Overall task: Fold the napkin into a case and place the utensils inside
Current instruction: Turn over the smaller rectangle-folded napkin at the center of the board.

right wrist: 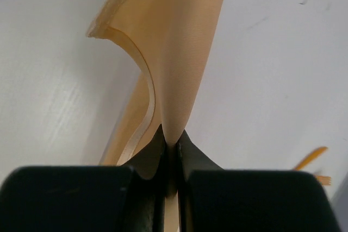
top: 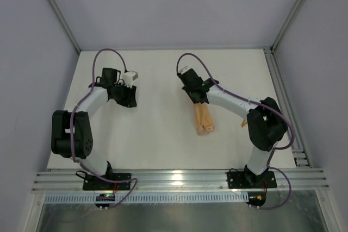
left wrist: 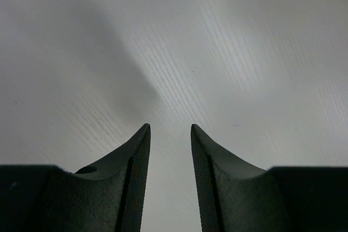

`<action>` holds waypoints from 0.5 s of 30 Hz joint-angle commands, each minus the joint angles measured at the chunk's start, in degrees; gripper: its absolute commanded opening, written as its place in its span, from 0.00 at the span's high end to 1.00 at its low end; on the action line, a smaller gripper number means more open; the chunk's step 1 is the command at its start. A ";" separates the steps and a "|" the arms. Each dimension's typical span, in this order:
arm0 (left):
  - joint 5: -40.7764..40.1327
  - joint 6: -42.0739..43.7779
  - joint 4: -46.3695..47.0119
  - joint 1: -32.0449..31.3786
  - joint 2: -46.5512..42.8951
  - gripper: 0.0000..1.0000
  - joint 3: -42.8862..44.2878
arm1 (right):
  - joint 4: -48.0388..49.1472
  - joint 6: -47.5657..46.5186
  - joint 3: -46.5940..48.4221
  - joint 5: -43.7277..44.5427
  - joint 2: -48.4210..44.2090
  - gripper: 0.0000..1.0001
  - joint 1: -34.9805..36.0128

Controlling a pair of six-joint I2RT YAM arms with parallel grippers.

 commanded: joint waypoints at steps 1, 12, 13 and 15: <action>-0.25 1.20 -0.65 0.95 -2.93 0.62 1.76 | -7.67 -9.32 3.73 18.03 0.08 0.97 0.48; -0.86 0.59 0.05 3.14 -3.63 0.62 1.94 | -11.81 -11.19 10.05 34.00 17.12 0.97 15.23; -0.95 0.59 0.05 3.41 -3.98 0.62 2.03 | -11.99 -9.26 11.45 33.30 18.88 0.97 18.46; -1.04 0.85 -0.21 4.20 -4.15 0.62 2.20 | -13.39 -7.41 13.57 32.15 23.98 0.97 21.73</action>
